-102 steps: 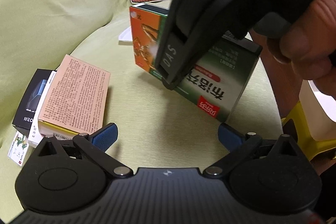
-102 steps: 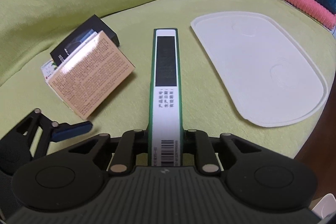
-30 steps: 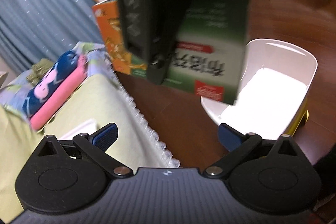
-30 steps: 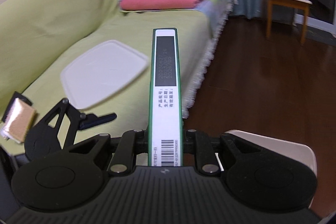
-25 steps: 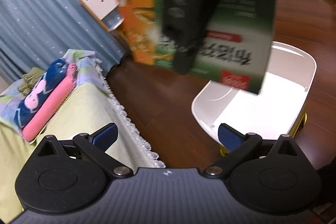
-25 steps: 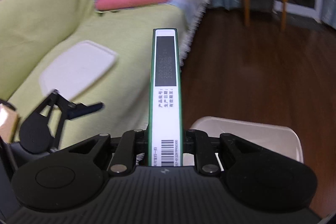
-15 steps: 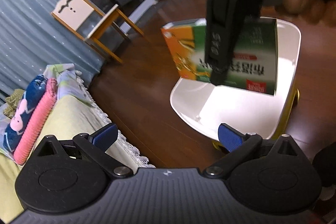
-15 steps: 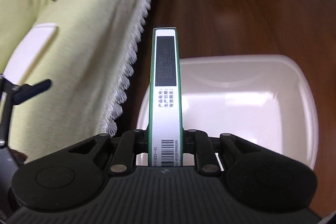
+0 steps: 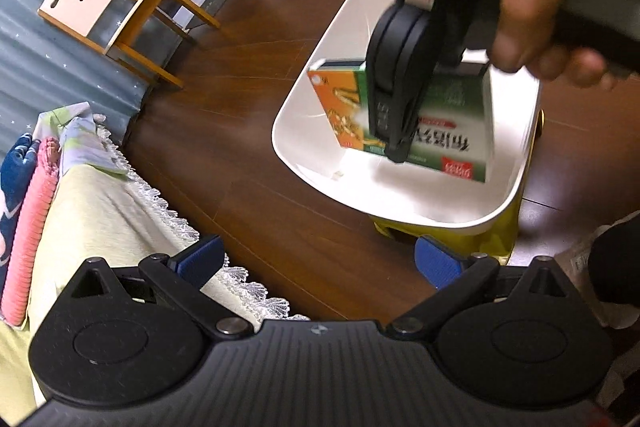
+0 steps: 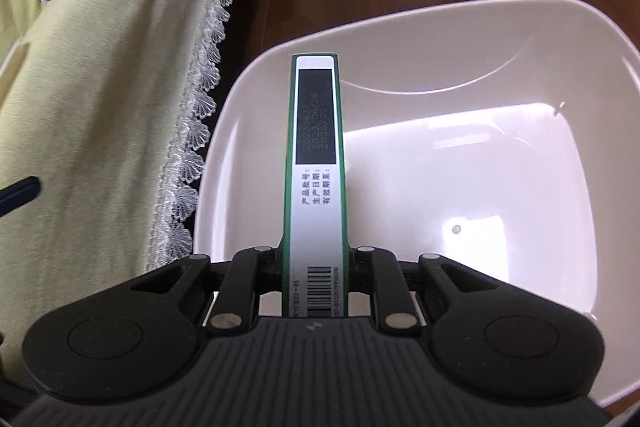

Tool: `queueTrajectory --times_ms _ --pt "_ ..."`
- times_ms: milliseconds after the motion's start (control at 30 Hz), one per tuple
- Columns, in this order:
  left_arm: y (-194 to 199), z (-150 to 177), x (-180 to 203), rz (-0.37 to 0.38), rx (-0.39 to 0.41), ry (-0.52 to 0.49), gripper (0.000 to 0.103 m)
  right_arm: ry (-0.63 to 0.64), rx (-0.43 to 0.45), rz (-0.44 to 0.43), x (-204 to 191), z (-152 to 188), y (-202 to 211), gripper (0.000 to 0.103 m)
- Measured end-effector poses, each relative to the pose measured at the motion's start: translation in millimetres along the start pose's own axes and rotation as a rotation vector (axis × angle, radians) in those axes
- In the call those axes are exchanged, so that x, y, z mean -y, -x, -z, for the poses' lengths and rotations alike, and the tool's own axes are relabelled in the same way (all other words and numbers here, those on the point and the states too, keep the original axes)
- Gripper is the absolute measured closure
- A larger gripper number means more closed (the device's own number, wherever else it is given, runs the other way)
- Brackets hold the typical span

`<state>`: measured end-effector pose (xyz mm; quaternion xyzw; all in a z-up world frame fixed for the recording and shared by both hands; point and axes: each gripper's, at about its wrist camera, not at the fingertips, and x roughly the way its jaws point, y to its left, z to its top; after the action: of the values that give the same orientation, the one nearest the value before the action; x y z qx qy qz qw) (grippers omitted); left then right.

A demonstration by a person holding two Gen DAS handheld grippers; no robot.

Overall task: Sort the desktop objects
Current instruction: 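Lower the box into the white bin and open the right gripper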

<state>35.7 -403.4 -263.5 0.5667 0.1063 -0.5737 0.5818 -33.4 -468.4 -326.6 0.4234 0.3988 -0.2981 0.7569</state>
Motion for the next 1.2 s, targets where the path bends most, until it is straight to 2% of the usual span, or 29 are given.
queueTrajectory --times_ms 467,567,833,1200 --pt "-19 10 5 0.004 -0.032 -0.052 0.001 -0.046 -0.069 -0.005 -1 -4 -45 0.085" --pt "-21 11 5 0.009 -0.035 -0.050 0.001 -0.049 -0.070 -0.011 0 -1 -44 0.082" --pt "-25 13 11 0.023 -0.062 -0.076 0.001 -0.050 -0.056 -0.026 2 0 -36 0.082" --pt "-32 16 10 0.032 -0.104 -0.099 0.001 -0.084 -0.043 -0.111 5 4 -17 0.078"
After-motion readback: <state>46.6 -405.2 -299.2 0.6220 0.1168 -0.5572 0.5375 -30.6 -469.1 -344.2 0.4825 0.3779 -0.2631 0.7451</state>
